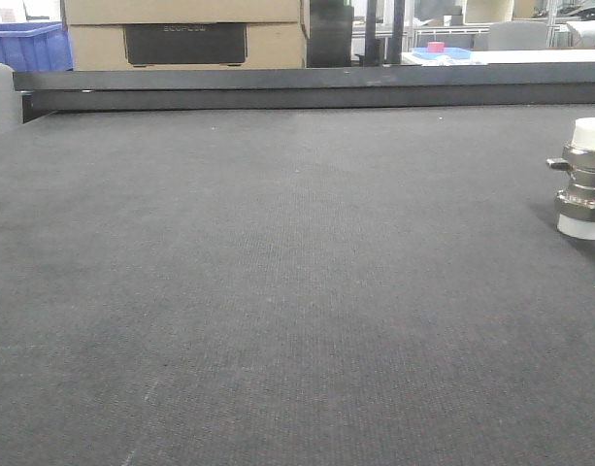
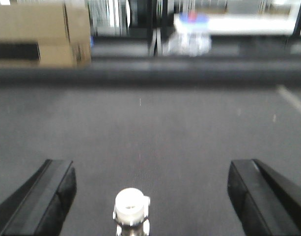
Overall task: Place valve from conveyor to right shelf box
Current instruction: 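Lower both open grippers down over the valve tops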
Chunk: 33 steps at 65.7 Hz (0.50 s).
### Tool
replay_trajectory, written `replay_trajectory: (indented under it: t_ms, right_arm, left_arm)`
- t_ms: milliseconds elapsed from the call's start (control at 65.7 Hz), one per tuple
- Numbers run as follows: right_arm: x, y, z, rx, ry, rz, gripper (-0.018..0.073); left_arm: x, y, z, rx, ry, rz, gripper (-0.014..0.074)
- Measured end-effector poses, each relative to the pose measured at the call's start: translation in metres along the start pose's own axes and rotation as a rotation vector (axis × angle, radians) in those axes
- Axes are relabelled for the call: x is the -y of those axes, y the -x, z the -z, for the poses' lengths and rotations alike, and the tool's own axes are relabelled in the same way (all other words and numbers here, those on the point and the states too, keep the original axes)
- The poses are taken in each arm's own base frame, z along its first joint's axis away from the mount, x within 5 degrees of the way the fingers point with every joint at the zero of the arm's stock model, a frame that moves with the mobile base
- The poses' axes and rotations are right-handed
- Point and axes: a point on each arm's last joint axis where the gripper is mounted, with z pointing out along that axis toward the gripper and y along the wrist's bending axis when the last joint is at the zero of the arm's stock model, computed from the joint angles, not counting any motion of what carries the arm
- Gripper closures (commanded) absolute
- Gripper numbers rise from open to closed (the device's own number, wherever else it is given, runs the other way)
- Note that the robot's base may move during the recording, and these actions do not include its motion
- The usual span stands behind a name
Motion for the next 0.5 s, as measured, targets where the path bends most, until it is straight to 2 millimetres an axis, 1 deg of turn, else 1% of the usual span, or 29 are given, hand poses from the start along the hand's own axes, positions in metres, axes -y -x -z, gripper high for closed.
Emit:
replay_trajectory:
  t_ms: [61,76,122,167,213,304,320,396,502]
  right_arm:
    - [-0.001,0.014,-0.016,-0.088,0.005,0.015,0.0043]
    - [-0.001,0.020,-0.018,-0.095,0.006,0.022,0.0043]
    - [-0.002,0.028,-0.029,-0.160,0.012,0.047,0.0043]
    - [-0.002,0.036,-0.047,-0.235,0.019,0.069,0.0040]
    - [-0.003,0.046,-0.058,-0.278,0.025,0.080,0.0035]
    - [-0.003,0.052,-0.085,-0.401,0.036,0.088,-0.0003]
    - [-0.003,0.057,-0.088,-0.406,0.038,0.091,-0.0009]
    - [-0.006,0.062,-0.109,-0.493,0.059,0.111,-0.0004]
    - [-0.013,0.061,-0.135,-0.600,0.099,0.144,-0.0004]
  left_arm:
    - [0.002,0.001,-0.004,-0.013,-0.016,0.002,-0.0001]
    - [0.003,0.001,-0.005,-0.012,-0.020,0.001,-0.0001]
    - [0.003,0.000,-0.008,-0.026,-0.025,0.002,-0.0001]
    - [0.004,-0.001,-0.009,-0.036,-0.028,0.002,-0.0001]
    - [0.004,-0.001,-0.010,-0.042,-0.029,0.003,-0.0001]
    - [0.004,-0.001,-0.010,-0.046,-0.029,0.005,-0.0001]
    - [0.004,-0.001,-0.010,-0.046,-0.029,0.005,-0.0001]
    - [0.004,-0.001,-0.010,-0.046,-0.029,0.005,-0.0001]
    - [0.004,-0.001,-0.010,-0.046,-0.029,0.005,-0.0001]
